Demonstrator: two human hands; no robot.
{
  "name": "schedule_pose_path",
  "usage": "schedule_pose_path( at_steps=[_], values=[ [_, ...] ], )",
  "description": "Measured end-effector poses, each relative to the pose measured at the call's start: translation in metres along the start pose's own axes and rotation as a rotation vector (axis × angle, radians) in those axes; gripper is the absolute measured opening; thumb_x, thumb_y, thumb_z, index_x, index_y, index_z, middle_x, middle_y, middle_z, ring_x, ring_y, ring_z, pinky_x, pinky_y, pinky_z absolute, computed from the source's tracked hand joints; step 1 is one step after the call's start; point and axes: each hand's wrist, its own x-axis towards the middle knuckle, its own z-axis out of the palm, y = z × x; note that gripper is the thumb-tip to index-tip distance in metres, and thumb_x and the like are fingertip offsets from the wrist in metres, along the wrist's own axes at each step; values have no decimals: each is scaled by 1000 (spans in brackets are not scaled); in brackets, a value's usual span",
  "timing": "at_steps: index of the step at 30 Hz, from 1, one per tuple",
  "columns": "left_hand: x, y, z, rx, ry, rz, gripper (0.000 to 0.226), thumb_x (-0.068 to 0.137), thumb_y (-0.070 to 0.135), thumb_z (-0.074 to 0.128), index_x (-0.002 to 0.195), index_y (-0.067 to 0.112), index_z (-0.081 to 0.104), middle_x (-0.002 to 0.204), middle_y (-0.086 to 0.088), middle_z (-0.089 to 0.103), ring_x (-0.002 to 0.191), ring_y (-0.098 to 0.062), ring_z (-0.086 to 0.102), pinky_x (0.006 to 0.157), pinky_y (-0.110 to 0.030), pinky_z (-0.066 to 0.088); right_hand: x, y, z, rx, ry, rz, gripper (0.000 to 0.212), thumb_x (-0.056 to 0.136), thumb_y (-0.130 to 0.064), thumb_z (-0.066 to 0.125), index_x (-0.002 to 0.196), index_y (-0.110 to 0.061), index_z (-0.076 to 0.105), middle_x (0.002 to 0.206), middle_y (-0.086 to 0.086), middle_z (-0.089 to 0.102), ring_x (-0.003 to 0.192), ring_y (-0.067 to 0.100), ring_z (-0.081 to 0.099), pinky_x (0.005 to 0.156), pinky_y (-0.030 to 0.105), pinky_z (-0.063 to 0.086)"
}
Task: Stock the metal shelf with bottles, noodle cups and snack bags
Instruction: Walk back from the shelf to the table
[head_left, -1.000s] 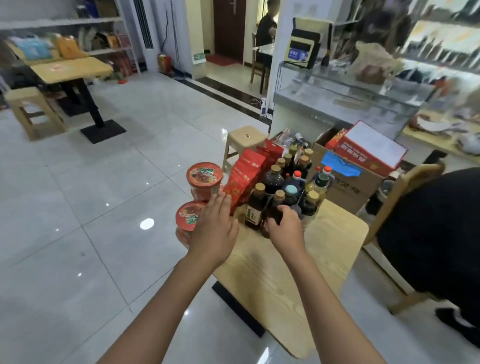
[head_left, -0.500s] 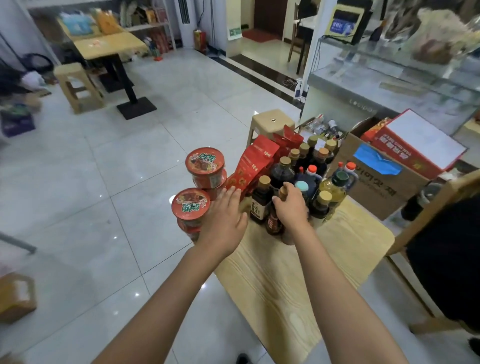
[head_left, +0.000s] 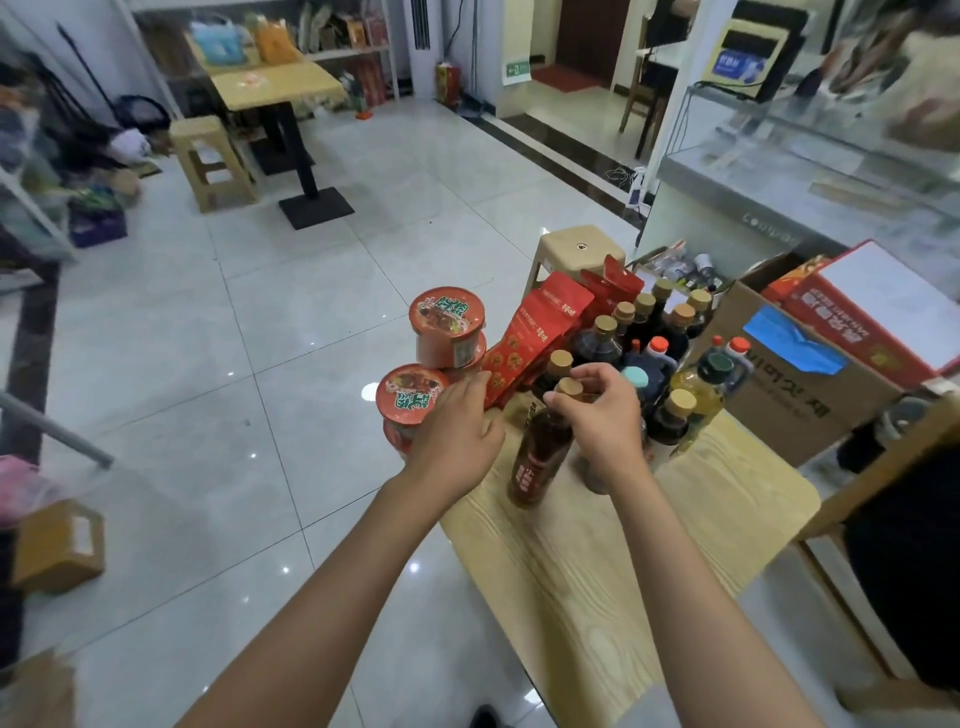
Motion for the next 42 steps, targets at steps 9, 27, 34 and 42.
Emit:
schedule_pose_path(
  at_steps=[9, 27, 34, 42],
  values=[
    [-34, -43, -29, -483, -195, -217, 114, 66, 36, 88, 148, 43, 9, 149, 8, 37, 136, -19, 41, 105, -40, 43, -50, -111, 54, 211, -213, -222, 25, 75, -25, 85, 97, -24, 72, 95, -5, 74, 90, 9, 70, 79, 26, 58],
    [-167, -236, -247, -491, 692, -533, 68, 61, 37, 90, 109, 28, 44, 112, 11, 62, 93, -10, 62, 70, -14, 48, -238, -323, 323, 373, -748, -540, 42, 78, -22, 82, 115, -15, 65, 93, -13, 71, 84, -6, 68, 68, 11, 53],
    [-249, -320, -380, -354, 1001, -651, 67, 58, 43, 90, 106, 35, 44, 103, 19, 61, 89, -6, 61, 67, -17, 44, -341, -401, 455, 546, -920, -616, 26, 88, 3, 64, 111, -11, 65, 100, 1, 72, 95, 10, 70, 88, 29, 57],
    [-339, -393, -518, -182, 1267, -697, 59, 51, 45, 90, 91, 34, 47, 88, 17, 68, 80, -4, 65, 73, -37, 57, -450, -491, 577, 575, -985, -783, 17, 91, -11, 66, 107, -11, 70, 98, -3, 72, 92, 7, 68, 86, 25, 55]
  ],
)
